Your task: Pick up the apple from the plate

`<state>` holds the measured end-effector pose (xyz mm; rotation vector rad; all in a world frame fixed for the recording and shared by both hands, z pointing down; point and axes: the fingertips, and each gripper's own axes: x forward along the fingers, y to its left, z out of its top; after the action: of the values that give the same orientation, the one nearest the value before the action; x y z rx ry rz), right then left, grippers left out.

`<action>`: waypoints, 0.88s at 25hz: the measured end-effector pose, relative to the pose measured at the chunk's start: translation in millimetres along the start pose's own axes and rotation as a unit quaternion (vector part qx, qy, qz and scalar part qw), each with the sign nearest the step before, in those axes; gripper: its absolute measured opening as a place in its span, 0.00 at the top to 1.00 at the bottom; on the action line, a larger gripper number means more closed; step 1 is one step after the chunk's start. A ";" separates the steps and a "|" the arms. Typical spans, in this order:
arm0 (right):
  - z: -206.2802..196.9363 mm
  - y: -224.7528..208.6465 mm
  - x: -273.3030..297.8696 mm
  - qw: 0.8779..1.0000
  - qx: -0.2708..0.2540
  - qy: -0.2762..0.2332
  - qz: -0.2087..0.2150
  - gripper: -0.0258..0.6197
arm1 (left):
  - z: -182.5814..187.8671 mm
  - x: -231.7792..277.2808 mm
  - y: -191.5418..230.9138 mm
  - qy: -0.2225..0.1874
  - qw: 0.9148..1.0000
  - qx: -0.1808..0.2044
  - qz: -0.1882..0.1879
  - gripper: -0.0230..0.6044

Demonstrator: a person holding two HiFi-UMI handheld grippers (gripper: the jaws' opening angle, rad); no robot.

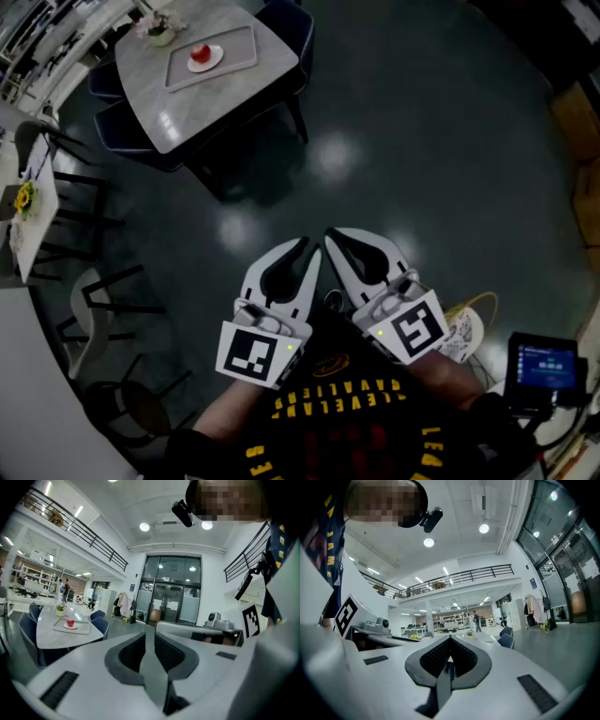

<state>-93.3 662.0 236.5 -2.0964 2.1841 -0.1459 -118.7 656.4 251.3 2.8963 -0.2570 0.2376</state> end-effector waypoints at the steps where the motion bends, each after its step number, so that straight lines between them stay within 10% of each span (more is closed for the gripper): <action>1: 0.0 2.5 1.8 1.000 0.000 0.001 0.001 0.95 | 0.7 -2.6 3.0 0.000 1.000 -0.002 0.003 0.87; 22: -5.8 19.8 170.9 0.999 -0.024 0.025 -0.017 0.95 | 50.2 -8.7 180.0 -0.032 0.999 0.005 0.020 0.87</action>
<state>-120.5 492.0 237.0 -2.1796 2.2014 -0.1535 -154.4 473.2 238.7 2.9131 -0.3271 0.1545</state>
